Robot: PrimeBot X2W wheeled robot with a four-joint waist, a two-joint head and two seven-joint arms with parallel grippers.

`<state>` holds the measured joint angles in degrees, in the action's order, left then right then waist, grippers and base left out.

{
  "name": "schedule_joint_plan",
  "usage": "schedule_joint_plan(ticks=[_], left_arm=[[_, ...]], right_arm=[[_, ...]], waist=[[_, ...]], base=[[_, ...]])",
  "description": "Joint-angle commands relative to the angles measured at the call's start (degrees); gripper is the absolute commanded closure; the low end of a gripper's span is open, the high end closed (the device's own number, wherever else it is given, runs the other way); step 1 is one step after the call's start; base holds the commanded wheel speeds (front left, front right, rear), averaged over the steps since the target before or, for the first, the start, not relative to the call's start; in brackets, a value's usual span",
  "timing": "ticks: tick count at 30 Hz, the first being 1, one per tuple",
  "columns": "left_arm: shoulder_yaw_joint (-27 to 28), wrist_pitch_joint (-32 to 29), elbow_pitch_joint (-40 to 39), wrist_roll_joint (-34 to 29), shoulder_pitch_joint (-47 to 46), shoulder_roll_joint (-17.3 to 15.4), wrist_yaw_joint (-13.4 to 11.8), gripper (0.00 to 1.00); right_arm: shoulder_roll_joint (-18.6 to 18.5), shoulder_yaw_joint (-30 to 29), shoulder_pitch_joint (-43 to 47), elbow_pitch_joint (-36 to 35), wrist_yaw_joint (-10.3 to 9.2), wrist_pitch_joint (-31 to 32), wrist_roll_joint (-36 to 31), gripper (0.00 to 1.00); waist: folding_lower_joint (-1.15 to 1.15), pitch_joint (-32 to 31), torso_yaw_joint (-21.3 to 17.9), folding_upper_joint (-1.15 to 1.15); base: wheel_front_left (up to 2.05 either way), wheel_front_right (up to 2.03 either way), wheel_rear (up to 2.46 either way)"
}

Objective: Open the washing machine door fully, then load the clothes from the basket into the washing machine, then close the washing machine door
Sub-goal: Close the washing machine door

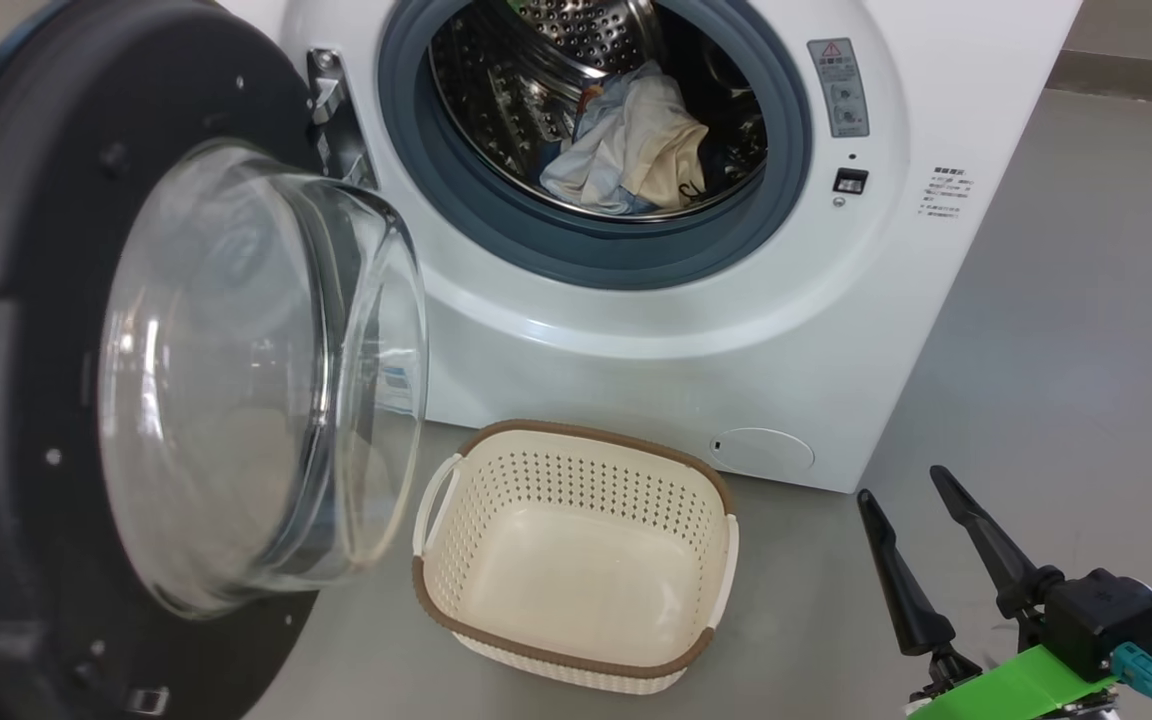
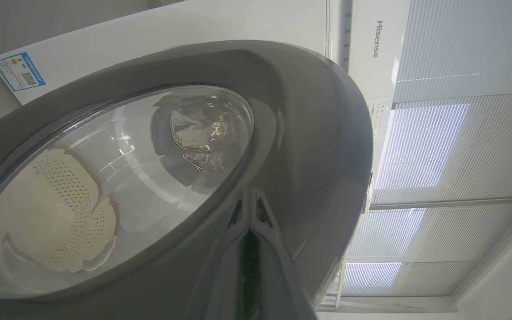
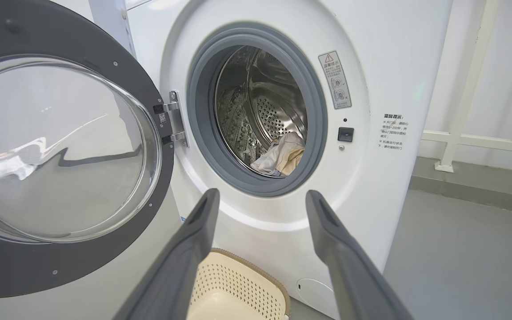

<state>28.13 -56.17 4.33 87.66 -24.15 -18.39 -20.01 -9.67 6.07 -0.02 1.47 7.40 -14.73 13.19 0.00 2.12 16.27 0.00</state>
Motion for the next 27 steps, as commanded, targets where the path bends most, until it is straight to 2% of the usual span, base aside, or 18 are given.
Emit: schedule_joint_plan(ticks=[1, 19, 27], left_arm=[[0.44, -1.46, -2.78, 0.86, -0.26, -1.48, -0.21, 1.0], [-1.48, -3.41, -7.72, 2.58, -0.17, 1.66, -2.09, 1.0], [-3.26, -3.48, -9.38, 2.95, 0.13, 4.48, -2.65, 1.0]], right_arm=[[-0.44, 1.43, -0.51, -1.56, 0.09, -0.27, -0.42, 0.0], [-0.15, 1.53, -0.09, -1.35, 0.09, -0.27, -0.12, 0.0], [0.24, 1.1, 0.37, -1.56, 0.09, -0.27, -0.18, 0.0]], waist=[[0.0, -0.04, -0.29, 0.0], [0.0, -1.13, -6.53, 0.0], [0.0, -1.26, -8.47, 0.0]], base=[[0.0, 0.0, 0.0], [0.0, 0.0, 0.0], [0.0, 0.0, 0.0]])
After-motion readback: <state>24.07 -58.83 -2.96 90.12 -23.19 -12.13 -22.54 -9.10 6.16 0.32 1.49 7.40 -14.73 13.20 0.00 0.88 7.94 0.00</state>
